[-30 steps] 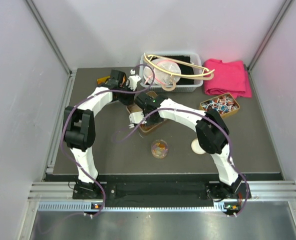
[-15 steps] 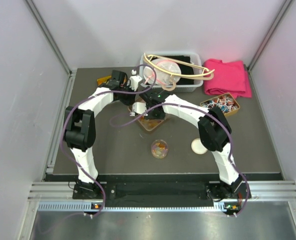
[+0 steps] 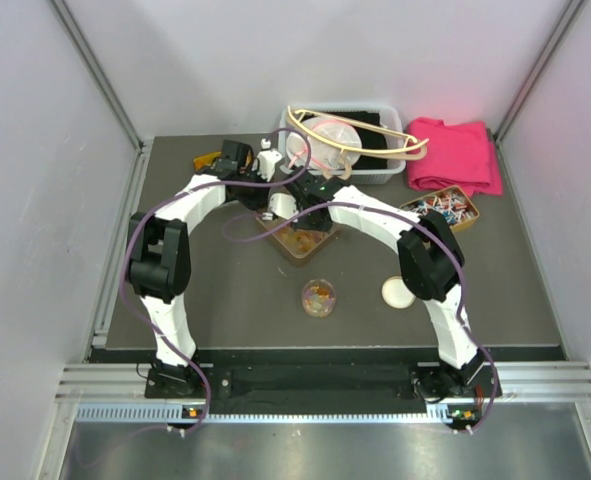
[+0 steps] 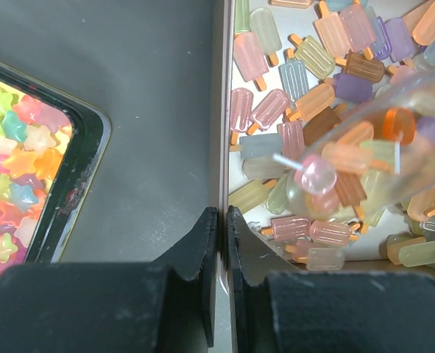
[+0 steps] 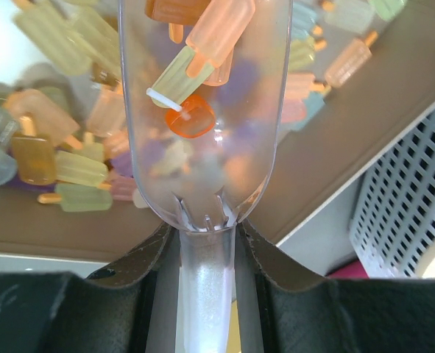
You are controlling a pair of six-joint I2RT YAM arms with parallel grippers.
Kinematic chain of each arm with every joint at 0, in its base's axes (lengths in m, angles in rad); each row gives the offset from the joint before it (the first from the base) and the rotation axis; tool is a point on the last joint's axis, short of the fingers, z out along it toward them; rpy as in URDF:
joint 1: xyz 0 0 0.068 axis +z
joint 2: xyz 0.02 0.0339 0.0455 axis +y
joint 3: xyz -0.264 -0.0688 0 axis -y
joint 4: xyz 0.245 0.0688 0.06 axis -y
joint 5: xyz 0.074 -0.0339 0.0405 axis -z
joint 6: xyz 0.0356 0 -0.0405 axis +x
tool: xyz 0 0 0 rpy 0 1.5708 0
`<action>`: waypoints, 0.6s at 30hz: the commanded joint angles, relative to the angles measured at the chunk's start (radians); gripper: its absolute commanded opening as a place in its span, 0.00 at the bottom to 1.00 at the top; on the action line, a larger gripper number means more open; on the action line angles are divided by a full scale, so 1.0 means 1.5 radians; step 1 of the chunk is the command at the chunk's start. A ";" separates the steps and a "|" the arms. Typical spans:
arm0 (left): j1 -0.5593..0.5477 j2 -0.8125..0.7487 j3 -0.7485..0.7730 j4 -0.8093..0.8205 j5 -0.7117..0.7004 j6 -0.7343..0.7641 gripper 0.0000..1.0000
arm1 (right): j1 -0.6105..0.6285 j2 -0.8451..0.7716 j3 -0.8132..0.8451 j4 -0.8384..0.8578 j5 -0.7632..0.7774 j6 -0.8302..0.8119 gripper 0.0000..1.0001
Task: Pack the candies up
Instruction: Scoop the fake candies from the storage box, then place the fake candies in the packing bottle.
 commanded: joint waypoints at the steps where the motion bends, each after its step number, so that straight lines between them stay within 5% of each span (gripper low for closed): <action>1: 0.012 -0.018 0.013 0.050 0.015 -0.026 0.00 | -0.018 -0.048 0.028 0.040 0.043 0.014 0.00; 18: 0.037 0.019 0.019 0.072 0.018 -0.048 0.09 | -0.024 -0.153 -0.065 0.060 0.040 -0.019 0.00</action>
